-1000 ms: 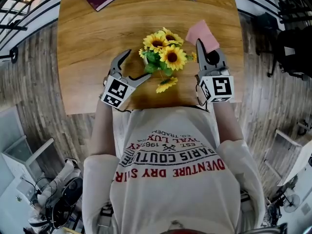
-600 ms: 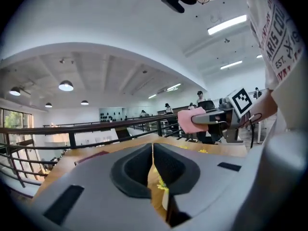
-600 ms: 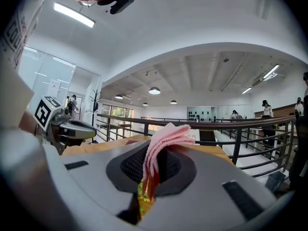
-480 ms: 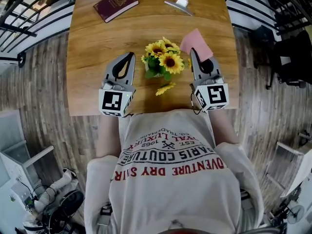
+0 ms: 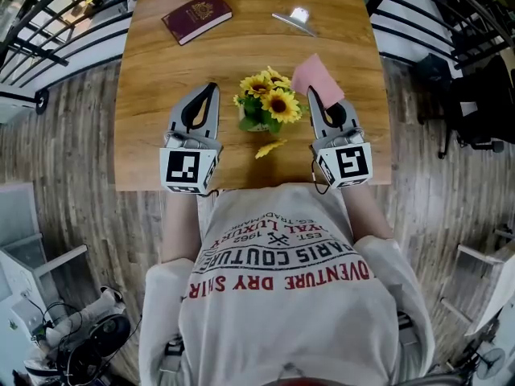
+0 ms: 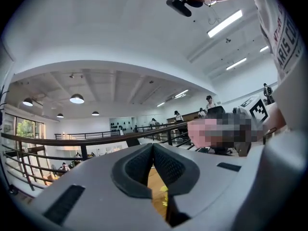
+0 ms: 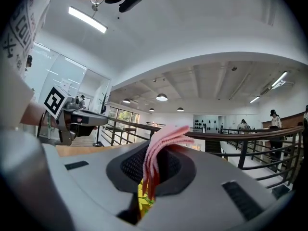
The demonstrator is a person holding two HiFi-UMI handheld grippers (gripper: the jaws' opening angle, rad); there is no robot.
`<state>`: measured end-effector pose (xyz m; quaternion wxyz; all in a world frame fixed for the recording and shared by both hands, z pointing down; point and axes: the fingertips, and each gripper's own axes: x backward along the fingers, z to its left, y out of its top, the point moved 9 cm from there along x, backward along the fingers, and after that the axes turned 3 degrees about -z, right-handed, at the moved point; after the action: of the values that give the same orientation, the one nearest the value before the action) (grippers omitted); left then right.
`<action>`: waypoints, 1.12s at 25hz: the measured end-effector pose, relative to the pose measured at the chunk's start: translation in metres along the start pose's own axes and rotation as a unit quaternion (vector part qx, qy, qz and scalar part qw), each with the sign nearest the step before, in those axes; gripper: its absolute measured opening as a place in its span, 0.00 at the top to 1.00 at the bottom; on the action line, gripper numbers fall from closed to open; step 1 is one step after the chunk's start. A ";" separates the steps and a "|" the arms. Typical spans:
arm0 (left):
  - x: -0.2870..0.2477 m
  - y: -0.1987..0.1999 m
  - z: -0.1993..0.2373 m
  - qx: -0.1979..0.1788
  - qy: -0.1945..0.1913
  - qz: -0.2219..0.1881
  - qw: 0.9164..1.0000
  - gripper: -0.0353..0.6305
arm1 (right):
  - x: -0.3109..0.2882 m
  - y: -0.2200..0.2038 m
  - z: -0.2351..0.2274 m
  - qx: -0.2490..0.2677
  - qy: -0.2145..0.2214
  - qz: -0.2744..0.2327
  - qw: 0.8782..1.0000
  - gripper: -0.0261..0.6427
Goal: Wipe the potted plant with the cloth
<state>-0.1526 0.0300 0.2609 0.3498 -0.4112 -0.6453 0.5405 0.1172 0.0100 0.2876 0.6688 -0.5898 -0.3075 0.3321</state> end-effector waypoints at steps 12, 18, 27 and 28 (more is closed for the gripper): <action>0.001 0.009 -0.022 0.005 -0.029 0.013 0.999 0.92 | 0.012 0.000 -0.001 0.005 0.013 0.003 1.000 0.91; -0.001 0.009 -0.026 0.019 -0.014 0.023 0.999 0.92 | 0.014 -0.002 -0.011 -0.015 -0.005 0.001 1.000 0.91; -0.007 0.006 -0.019 0.029 0.001 0.039 0.999 0.92 | 0.004 -0.005 -0.014 -0.015 0.003 -0.001 1.000 0.91; -0.007 0.006 -0.019 0.029 0.001 0.041 0.999 0.92 | 0.003 -0.005 -0.015 -0.014 0.003 0.000 1.000 0.91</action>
<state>-0.1321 0.0315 0.2586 0.3401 -0.4276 -0.6116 0.5723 0.1310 0.0030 0.2914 0.6615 -0.6002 -0.3101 0.3255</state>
